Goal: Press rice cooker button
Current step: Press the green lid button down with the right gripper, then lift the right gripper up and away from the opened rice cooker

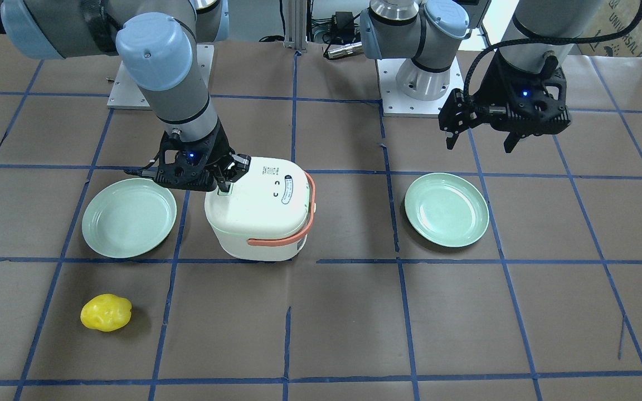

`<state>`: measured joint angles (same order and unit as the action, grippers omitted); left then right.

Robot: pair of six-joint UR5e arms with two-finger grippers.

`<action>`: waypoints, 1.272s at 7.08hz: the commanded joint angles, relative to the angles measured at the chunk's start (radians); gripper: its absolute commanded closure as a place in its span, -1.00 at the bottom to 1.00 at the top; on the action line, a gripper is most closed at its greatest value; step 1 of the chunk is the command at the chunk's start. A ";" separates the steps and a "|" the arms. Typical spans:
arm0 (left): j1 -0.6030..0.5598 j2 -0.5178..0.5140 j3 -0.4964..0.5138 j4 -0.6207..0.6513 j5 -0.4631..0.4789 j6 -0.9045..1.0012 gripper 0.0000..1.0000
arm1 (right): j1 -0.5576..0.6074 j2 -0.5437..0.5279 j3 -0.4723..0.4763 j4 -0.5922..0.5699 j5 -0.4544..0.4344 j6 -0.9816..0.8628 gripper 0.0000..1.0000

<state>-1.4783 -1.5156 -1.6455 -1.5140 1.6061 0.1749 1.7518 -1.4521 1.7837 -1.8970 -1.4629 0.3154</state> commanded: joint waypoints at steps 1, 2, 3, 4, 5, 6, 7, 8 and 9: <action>0.000 0.000 0.000 0.000 0.000 0.000 -1.00 | 0.000 0.001 0.000 -0.002 0.001 0.001 0.89; 0.000 0.000 0.000 0.000 0.000 0.000 -1.00 | 0.000 0.001 -0.001 -0.002 0.001 0.002 0.89; 0.000 0.000 0.000 0.000 0.000 0.000 -1.00 | 0.000 0.001 -0.001 -0.002 0.001 0.002 0.88; 0.000 0.000 0.000 0.000 0.000 0.000 -1.00 | 0.000 -0.001 -0.009 -0.001 0.001 0.007 0.88; 0.000 0.000 0.000 0.000 0.000 0.000 -1.00 | -0.002 -0.007 -0.012 0.001 -0.001 0.010 0.86; 0.000 0.000 0.000 0.000 0.000 0.000 -1.00 | -0.002 -0.011 -0.023 0.009 0.002 0.010 0.85; 0.001 0.000 0.000 0.000 0.000 0.000 -1.00 | -0.002 -0.023 -0.046 0.030 0.003 0.008 0.82; 0.000 0.000 0.000 0.000 0.000 0.000 -1.00 | -0.003 -0.025 -0.079 0.067 0.003 0.008 0.82; 0.001 0.000 0.000 0.000 0.000 0.000 -1.00 | -0.008 -0.025 -0.124 0.131 -0.004 0.008 0.82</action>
<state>-1.4781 -1.5155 -1.6459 -1.5140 1.6061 0.1749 1.7482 -1.4749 1.7101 -1.8325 -1.4616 0.3238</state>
